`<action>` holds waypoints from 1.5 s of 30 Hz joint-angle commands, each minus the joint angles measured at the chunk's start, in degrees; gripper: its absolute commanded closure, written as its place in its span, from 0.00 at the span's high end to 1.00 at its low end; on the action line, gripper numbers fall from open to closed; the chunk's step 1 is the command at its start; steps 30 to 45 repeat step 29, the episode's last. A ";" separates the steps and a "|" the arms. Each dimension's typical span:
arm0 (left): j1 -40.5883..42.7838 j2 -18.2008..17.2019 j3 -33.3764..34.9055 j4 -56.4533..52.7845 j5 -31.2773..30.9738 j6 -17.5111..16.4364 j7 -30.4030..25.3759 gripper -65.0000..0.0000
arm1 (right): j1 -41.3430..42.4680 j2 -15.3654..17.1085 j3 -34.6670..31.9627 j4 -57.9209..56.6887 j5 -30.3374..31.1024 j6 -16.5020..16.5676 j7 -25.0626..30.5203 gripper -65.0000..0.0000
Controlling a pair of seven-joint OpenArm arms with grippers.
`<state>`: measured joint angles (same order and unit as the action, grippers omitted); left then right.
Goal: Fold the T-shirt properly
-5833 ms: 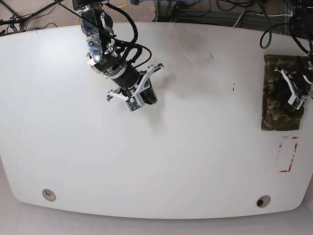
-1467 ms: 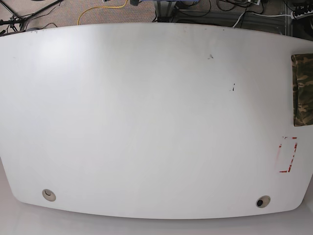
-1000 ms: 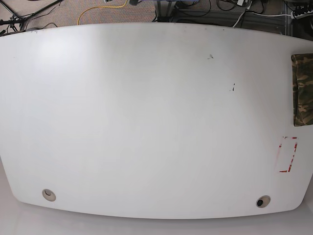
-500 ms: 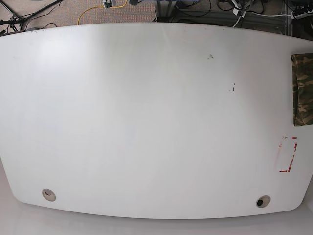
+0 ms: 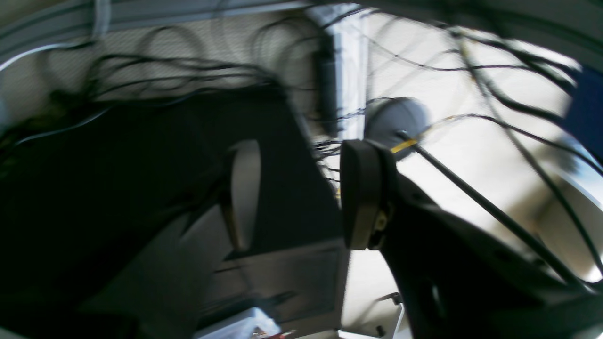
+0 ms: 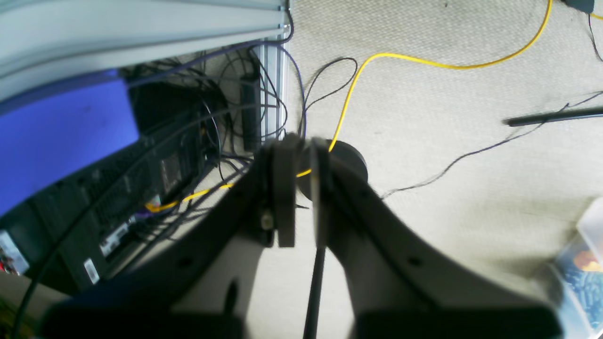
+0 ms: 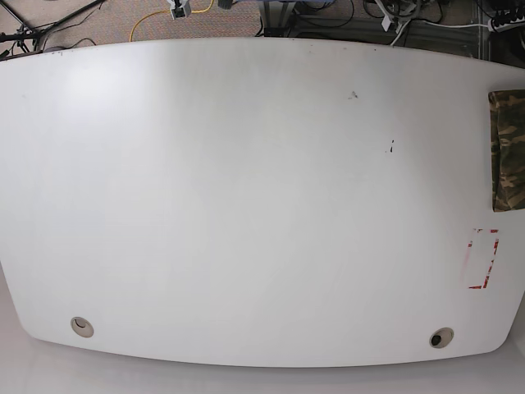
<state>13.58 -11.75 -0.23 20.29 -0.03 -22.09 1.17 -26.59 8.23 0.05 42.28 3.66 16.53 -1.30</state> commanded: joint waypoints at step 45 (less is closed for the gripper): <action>-8.00 3.97 4.41 -13.22 -0.27 13.34 -0.25 0.40 | 10.28 -3.26 0.17 -15.43 0.25 0.12 0.64 0.09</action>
